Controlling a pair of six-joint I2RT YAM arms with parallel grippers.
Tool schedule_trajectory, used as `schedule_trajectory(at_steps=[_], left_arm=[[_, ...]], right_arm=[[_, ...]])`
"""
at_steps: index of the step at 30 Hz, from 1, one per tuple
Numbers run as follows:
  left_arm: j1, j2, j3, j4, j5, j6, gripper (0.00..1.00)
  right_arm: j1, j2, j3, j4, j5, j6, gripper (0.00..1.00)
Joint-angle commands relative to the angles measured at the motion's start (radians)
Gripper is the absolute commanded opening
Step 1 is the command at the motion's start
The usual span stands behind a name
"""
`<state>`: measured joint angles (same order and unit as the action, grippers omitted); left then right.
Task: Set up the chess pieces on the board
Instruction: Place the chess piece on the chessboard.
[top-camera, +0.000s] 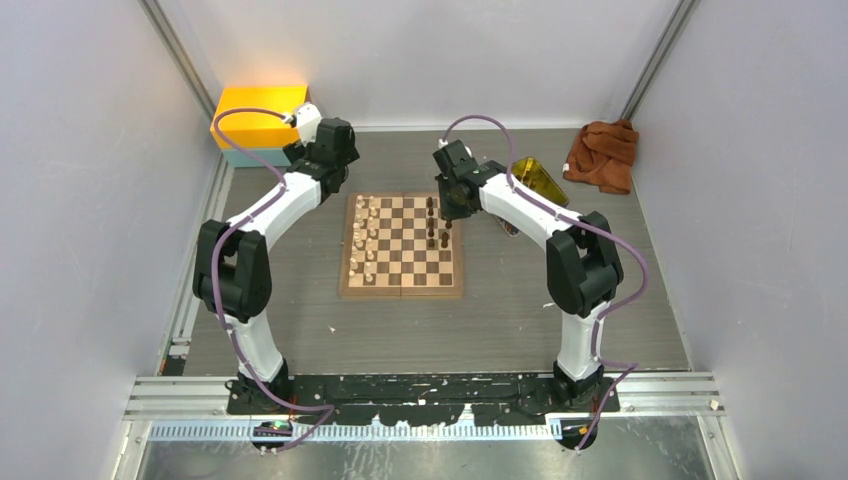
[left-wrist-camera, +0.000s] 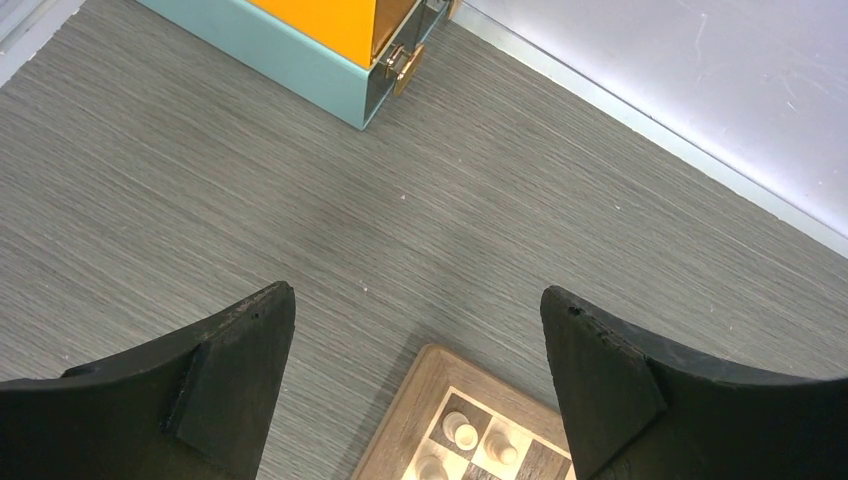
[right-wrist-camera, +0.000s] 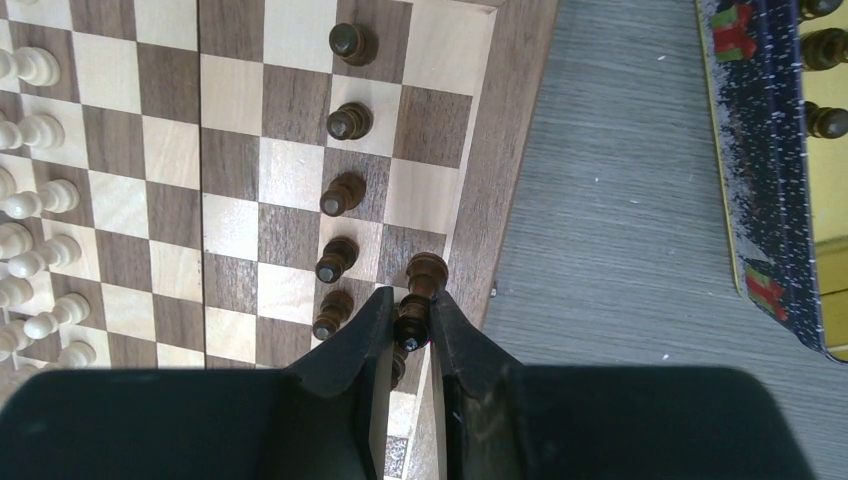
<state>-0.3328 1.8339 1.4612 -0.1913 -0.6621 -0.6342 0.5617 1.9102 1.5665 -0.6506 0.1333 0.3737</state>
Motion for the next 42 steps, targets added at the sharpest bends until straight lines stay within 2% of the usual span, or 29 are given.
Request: schedule_trajectory(at_steps=[1,25,42], left_arm=[[-0.002,-0.052,0.003,0.049,-0.027,0.020,0.93],[-0.002,-0.026,0.010,0.058,-0.025,0.032,0.93],[-0.005,-0.023,0.010,0.055,-0.021,0.030,0.92]], right_arm=[[0.008,0.013,0.013,0.040,-0.018,0.010,0.01],[0.007,0.068,-0.003,0.074,-0.061,0.016,0.01],[0.019,0.039,-0.017,0.045,-0.040,0.021,0.01]])
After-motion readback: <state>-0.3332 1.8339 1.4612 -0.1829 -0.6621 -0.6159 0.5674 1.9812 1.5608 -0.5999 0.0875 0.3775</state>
